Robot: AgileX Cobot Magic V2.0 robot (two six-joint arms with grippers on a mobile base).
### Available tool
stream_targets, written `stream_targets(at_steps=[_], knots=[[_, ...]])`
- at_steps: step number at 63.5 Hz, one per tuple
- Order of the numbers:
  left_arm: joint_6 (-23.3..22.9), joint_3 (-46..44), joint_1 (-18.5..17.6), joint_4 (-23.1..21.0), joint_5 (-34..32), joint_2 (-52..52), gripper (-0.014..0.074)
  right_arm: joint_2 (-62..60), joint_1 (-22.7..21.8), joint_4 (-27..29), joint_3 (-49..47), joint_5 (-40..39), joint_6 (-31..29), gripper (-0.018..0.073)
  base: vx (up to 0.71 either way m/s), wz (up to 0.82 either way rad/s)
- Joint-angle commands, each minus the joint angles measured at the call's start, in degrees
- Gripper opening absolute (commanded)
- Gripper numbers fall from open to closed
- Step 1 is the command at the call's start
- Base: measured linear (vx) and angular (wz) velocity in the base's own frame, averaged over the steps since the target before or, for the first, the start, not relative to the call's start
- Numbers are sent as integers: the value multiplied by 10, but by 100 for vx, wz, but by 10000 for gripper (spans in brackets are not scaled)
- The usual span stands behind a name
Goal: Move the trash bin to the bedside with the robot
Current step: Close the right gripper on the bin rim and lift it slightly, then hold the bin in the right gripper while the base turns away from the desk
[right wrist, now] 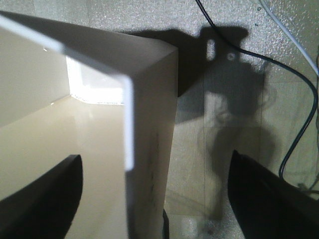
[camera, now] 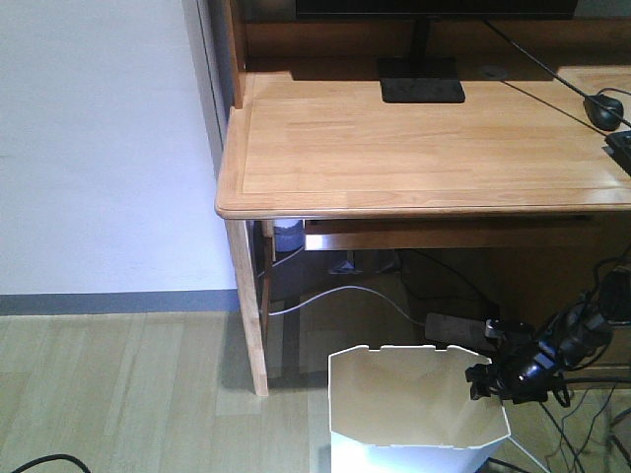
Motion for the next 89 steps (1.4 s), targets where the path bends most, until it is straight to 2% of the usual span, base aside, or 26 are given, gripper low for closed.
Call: stream_targets(at_steps=[1, 12, 18, 30, 48, 56, 64, 70, 77, 89], knots=[[-1, 15, 0, 0, -46, -8, -6, -18, -3, -4, -24, 20, -3, 552, 0, 0], [-1, 15, 0, 0, -46, -8, -6, 8, -3, -7, -56, 42, -3, 487, 0, 0], [-1, 15, 0, 0, -46, -8, -6, 17, -3, -19, -77, 71, -3, 407, 0, 0], [-1, 15, 0, 0, -46, -8, -6, 9, -3, -25, -95, 121, -2, -17, 0, 0], [-1, 15, 0, 0, -46, -8, -6, -54, -5, -7, -89, 184, -20, -9, 0, 0], [-1, 15, 0, 0, -46, -8, -6, -115, -5, 24, -22, 131, -40, -7, 0, -2], [-1, 15, 0, 0, -46, -8, -6, -182, -5, 95, 77, 95, -140, -7, 0, -1], [-1, 15, 0, 0, -46, -8, -6, -228, -5, 167, 132, 118, -228, -7, 0, 0], [-1, 15, 0, 0, -46, -8, -6, -285, -5, 223, 193, 144, -302, -7, 0, 0], [-1, 15, 0, 0, -46, -8, -6, -363, -5, 258, 288, 152, -348, -7, 0, 0]])
